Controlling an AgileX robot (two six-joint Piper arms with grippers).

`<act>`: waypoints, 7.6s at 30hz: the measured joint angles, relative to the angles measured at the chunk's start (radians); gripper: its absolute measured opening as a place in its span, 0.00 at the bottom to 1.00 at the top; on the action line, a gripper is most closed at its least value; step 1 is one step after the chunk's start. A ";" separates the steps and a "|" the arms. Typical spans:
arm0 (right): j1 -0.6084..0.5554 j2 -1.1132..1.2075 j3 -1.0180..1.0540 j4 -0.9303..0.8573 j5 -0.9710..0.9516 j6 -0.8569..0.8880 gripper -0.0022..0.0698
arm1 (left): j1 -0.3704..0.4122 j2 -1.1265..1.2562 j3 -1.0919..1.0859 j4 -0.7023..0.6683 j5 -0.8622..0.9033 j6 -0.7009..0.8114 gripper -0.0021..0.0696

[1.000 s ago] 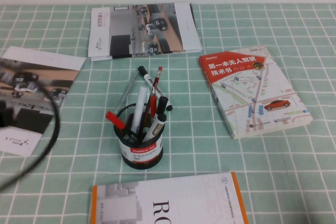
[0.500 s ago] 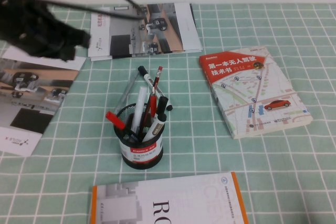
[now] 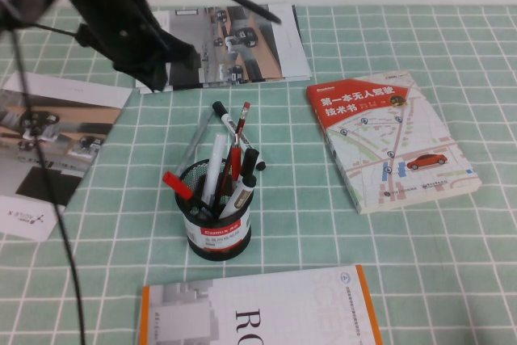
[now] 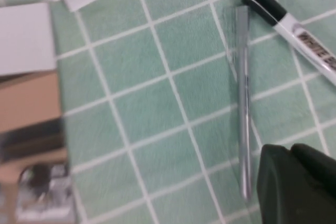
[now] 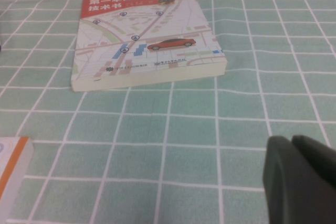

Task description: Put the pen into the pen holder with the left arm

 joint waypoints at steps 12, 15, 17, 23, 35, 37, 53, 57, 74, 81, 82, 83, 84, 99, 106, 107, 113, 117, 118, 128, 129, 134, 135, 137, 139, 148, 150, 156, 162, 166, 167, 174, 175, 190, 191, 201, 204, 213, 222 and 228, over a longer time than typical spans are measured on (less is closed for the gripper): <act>0.000 0.000 0.000 0.000 0.000 0.000 0.00 | -0.036 0.228 -0.124 0.036 0.007 0.023 0.02; 0.000 0.000 0.000 0.000 0.000 0.000 0.00 | -0.055 0.244 -0.124 0.042 0.007 0.044 0.02; 0.000 0.000 0.000 0.000 0.000 0.000 0.00 | -0.064 0.253 -0.124 0.037 0.007 0.053 0.03; 0.000 0.000 0.000 0.000 0.000 0.000 0.00 | -0.066 0.279 -0.127 0.035 0.007 0.068 0.23; 0.000 0.000 0.000 0.000 0.000 0.000 0.00 | -0.066 0.321 -0.133 0.059 -0.008 0.039 0.37; 0.000 0.000 0.000 0.000 0.000 0.000 0.00 | -0.066 0.326 -0.137 0.061 -0.002 0.035 0.37; 0.000 0.000 0.000 0.000 0.000 0.000 0.00 | -0.066 0.333 -0.150 0.079 0.002 0.047 0.10; 0.000 0.000 0.000 0.000 0.000 0.000 0.00 | -0.066 0.328 -0.166 0.066 0.007 0.066 0.10; 0.000 0.000 0.000 0.000 0.000 0.000 0.00 | -0.066 -0.162 -0.178 0.037 0.025 0.071 0.10; 0.000 0.000 0.000 0.000 0.000 0.000 0.00 | -0.066 -0.308 -0.180 0.015 0.036 0.078 0.10; 0.000 0.000 0.000 0.000 0.000 0.000 0.00 | -0.066 -0.318 -0.180 0.015 0.040 0.078 0.10; 0.000 0.000 0.000 0.000 0.000 0.000 0.00 | -0.066 -0.329 -0.180 0.015 0.042 0.080 0.10; 0.000 0.000 0.000 0.000 0.000 0.000 0.00 | -0.066 -0.337 -0.180 0.012 0.042 0.082 0.10; 0.000 0.000 0.000 0.000 0.000 0.000 0.00 | -0.089 -0.752 0.453 0.033 -0.422 0.086 0.10; 0.000 0.000 0.000 0.000 0.000 0.000 0.00 | -0.102 -1.022 1.033 -0.088 -0.915 0.095 0.10; 0.000 0.000 0.000 0.000 0.000 0.000 0.00 | -0.112 -1.047 1.117 -0.111 -0.984 0.097 0.10; 0.000 0.000 0.000 0.000 0.000 0.000 0.00 | -0.235 -1.058 1.401 -0.124 -1.402 0.102 0.10; 0.000 0.000 0.000 0.000 0.000 0.000 0.00 | -0.322 -1.011 1.506 -0.039 -1.689 0.102 0.10; 0.000 0.000 0.000 0.000 0.000 0.000 0.00 | -0.334 -0.989 1.521 -0.013 -1.743 0.093 0.10; 0.000 0.000 0.000 0.000 0.000 0.000 0.00 | -0.346 -0.695 1.532 0.052 -2.037 -0.067 0.10; 0.000 0.000 0.000 0.000 0.000 0.000 0.00 | -0.346 -0.670 1.532 0.053 -2.062 -0.073 0.10; 0.000 0.000 0.000 0.000 0.000 0.000 0.00 | -0.346 -0.580 1.532 0.045 -2.130 -0.119 0.10; 0.000 0.000 0.000 0.000 0.000 0.000 0.00 | -0.346 -0.568 1.532 0.045 -2.141 -0.127 0.10; 0.000 0.000 0.000 0.000 0.000 0.000 0.00 | -0.346 -0.550 1.532 0.043 -2.151 -0.144 0.10; 0.000 0.000 0.000 0.000 0.000 0.000 0.00 | -0.346 -0.537 1.541 0.041 -2.156 -0.151 0.10; 0.000 0.000 0.000 0.000 0.000 0.000 0.00 | -0.346 -0.502 1.559 0.024 -2.193 -0.155 0.10; 0.000 0.000 0.000 0.000 0.000 0.000 0.00 | -0.346 -0.498 1.559 0.024 -2.195 -0.155 0.10; 0.000 0.000 0.000 0.000 0.000 0.000 0.00 | -0.346 -0.489 1.559 0.029 -2.173 -0.155 0.10; 0.000 0.000 0.000 0.000 0.000 0.000 0.00 | -0.346 -0.489 1.559 0.096 -2.161 -0.156 0.10; 0.000 0.000 0.000 0.000 0.000 0.000 0.00 | -0.346 -0.489 1.559 0.107 -2.151 -0.156 0.14; 0.000 0.000 0.000 0.000 0.000 0.000 0.00 | -0.346 -0.489 1.559 0.107 -2.149 -0.156 0.18; 0.000 0.000 0.000 0.000 0.000 0.000 0.00 | -0.346 -0.494 1.559 0.105 -2.142 -0.146 0.56; 0.000 0.000 0.000 0.000 0.000 0.000 0.00 | -0.346 -0.503 1.559 0.105 -2.130 -0.135 0.57; 0.000 0.000 0.000 0.000 0.000 0.000 0.00 | -0.346 -1.128 1.569 0.086 -1.532 -0.041 0.04; 0.000 0.000 0.000 0.000 0.000 0.000 0.00 | -0.346 -1.183 1.569 0.086 -1.493 -0.039 0.03; 0.000 0.000 0.000 0.000 0.000 0.000 0.00 | -0.346 -1.520 1.569 0.072 -1.129 0.011 0.03; 0.000 0.000 0.000 0.000 0.000 0.000 0.00 | -0.346 -1.546 1.569 0.072 -1.057 0.021 0.03; 0.000 0.000 0.000 0.000 0.000 0.000 0.00 | -0.346 -1.548 1.569 0.048 -0.861 -0.051 0.03; 0.000 0.000 0.000 0.000 0.000 0.000 0.00 | -0.201 -1.654 1.714 0.099 -1.041 -0.096 0.03; 0.000 0.000 0.000 0.000 0.000 0.000 0.00 | 0.054 -1.818 1.892 0.031 -1.138 -0.104 0.03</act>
